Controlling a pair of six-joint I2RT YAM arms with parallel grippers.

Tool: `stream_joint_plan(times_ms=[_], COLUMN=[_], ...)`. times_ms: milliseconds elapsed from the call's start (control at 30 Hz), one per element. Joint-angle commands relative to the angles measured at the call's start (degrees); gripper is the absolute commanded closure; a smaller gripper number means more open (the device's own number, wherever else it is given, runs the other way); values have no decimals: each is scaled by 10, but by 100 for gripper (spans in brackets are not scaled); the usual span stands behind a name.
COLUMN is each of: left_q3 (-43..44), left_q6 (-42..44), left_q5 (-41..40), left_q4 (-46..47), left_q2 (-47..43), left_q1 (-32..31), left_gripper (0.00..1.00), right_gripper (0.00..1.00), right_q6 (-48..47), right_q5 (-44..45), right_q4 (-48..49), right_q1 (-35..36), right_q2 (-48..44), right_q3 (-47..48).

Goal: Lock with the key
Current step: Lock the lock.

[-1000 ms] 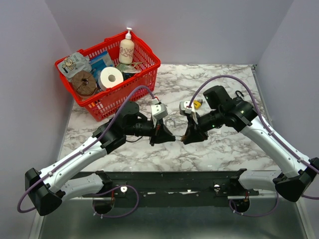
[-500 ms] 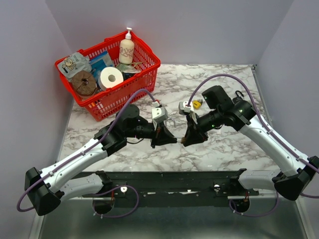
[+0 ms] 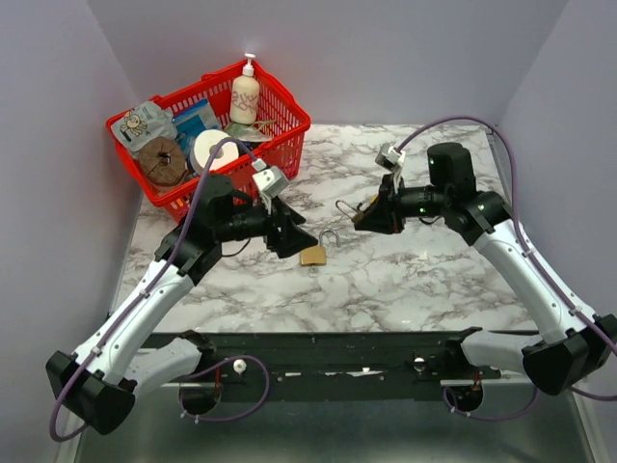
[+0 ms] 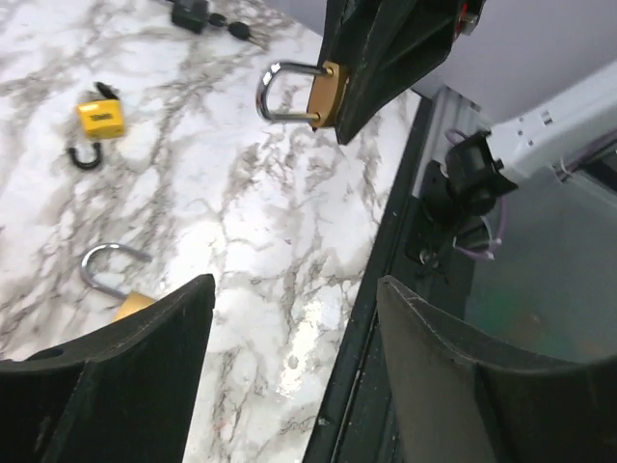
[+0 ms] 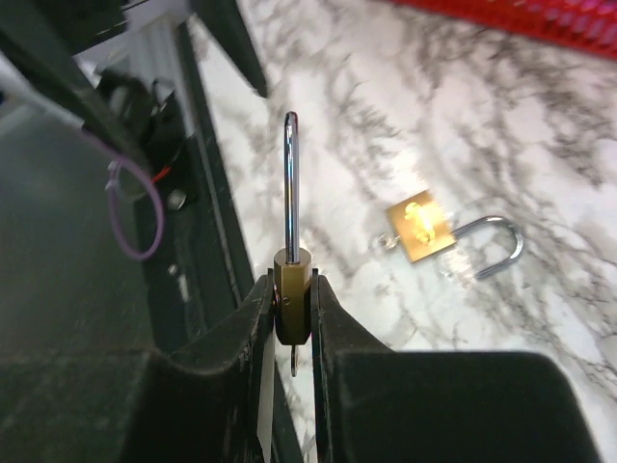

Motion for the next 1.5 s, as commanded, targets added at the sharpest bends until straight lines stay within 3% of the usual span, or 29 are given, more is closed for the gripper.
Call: stream_joint_plan(times_ms=[0, 33, 200, 333, 567, 767, 900, 1233, 1467], left_q3=[56, 60, 55, 70, 112, 123, 138, 158, 151], left_q6=[-46, -69, -256, -357, -433, -462, -456, -456, -447], left_q5=[-77, -92, -149, -225, -281, -306, -309, -322, -335], left_q4=[-14, -2, 127, 147, 151, 167, 169, 147, 136], left_q2=[-22, -17, 16, 74, 128, 159, 179, 194, 188], left_q1=[24, 23, 23, 11, -13, -45, -55, -60, -73], left_gripper=[5, 1, 1, 1, 1, 3, 15, 34, 38], right_gripper=[99, 99, 99, 99, 99, 99, 99, 99, 99], right_q6=[128, 142, 213, 223, 204, 194, 199, 196, 203], right_q5=[61, 71, 181, 267, 338, 367, 353, 376, 434], right_q4=[151, 199, 258, 311, 314, 305, 312, 331, 320], right_q1=[-9, -9, -9, 0, 26, 50, 64, 99, 107], right_q2=[-44, -47, -52, -71, -71, -58, -54, -50, -38], right_q3=[-56, -67, -90, -107, -108, -106, -107, -99, -91])
